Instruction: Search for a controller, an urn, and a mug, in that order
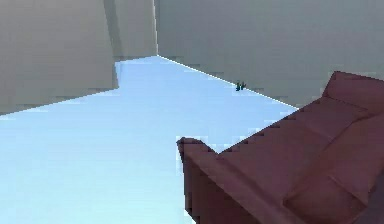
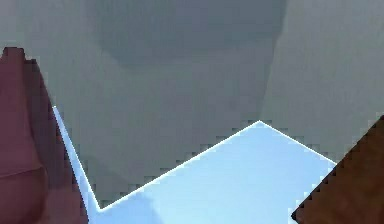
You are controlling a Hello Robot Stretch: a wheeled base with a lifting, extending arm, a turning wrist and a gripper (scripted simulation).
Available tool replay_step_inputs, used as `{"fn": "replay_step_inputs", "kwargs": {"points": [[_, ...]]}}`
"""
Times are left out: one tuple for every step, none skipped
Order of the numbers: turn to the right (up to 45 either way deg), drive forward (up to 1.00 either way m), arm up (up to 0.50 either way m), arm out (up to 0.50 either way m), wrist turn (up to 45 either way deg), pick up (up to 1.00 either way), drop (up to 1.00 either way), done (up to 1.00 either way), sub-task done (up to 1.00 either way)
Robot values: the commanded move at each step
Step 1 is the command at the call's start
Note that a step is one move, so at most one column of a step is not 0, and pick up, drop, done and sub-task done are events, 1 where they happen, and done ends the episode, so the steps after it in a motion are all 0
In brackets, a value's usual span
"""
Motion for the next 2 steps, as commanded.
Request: {"fn": "replay_step_inputs", "kwargs": {"points": [[-45.0,0.00,0.00,0.00,0.0,0.00,0.00,0.00,0.00],[-24.0,0.00,0.00,0.00,0.0,0.00,0.00,0.00,0.00]]}}
